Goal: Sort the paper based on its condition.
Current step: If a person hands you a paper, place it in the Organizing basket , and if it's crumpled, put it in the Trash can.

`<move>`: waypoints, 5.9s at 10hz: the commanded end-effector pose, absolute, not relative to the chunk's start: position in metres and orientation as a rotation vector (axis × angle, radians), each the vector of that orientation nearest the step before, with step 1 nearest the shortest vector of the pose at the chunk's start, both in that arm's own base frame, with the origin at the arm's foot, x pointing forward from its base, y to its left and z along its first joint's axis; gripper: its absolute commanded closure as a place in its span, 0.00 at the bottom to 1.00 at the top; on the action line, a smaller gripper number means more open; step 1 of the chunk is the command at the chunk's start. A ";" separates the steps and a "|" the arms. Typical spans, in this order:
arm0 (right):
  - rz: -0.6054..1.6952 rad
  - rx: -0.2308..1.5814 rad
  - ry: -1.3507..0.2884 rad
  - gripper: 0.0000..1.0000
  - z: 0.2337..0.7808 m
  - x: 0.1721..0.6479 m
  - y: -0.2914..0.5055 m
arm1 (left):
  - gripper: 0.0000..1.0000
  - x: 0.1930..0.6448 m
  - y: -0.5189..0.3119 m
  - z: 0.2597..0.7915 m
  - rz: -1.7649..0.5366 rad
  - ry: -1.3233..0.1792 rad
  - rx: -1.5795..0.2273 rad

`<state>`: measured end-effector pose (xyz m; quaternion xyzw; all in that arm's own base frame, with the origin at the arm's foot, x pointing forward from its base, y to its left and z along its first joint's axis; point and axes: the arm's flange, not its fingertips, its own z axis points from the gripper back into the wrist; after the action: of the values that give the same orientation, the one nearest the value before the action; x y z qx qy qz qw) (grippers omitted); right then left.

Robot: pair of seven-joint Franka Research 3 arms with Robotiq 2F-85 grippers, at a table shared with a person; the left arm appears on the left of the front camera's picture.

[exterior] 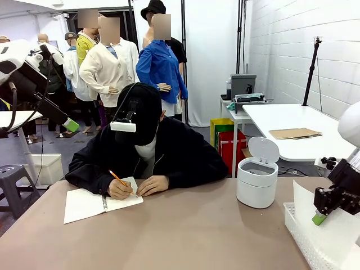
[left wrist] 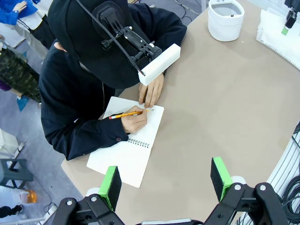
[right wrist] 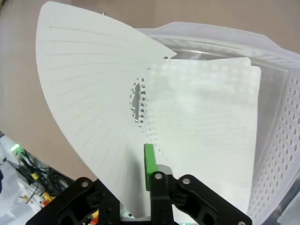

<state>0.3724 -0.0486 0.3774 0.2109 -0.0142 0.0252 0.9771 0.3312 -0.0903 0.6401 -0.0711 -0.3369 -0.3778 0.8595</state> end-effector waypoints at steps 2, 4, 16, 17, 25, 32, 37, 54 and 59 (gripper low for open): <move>0.006 0.348 0.011 0.09 0.397 0.365 -0.073 | 0.00 0.330 -0.090 0.640 -0.789 -0.701 -0.140; -0.050 0.323 -0.010 0.00 0.411 0.365 -0.091 | 0.00 0.330 -0.090 0.640 -0.789 -0.701 -0.140; -0.021 0.275 -0.121 0.00 0.459 0.374 -0.105 | 0.00 0.330 -0.090 0.640 -0.789 -0.701 -0.140; -0.021 0.275 -0.121 0.00 0.459 0.374 -0.105 | 0.00 0.330 -0.090 0.640 -0.789 -0.701 -0.140; 0.254 0.362 -0.166 0.00 0.503 0.367 -0.082 | 0.00 0.330 -0.090 0.640 -0.789 -0.701 -0.140; 0.709 0.517 -0.427 0.00 0.605 0.397 0.076 | 0.00 0.330 -0.090 0.640 -0.789 -0.701 -0.140; 0.889 0.625 -0.587 0.00 0.648 0.404 0.170 | 0.00 0.330 -0.090 0.640 -0.789 -0.701 -0.140; 1.022 0.342 -0.577 0.00 0.645 0.428 0.237 | 0.00 0.330 -0.090 0.640 -0.789 -0.701 -0.140; 1.022 0.342 -0.577 0.00 0.645 0.428 0.237 | 0.00 0.330 -0.090 0.640 -0.789 -0.701 -0.140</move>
<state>0.4280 0.2359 0.6450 0.1603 -0.2660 0.4820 0.8193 0.3311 -0.0905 0.6401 -0.0711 -0.3368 -0.3780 0.8594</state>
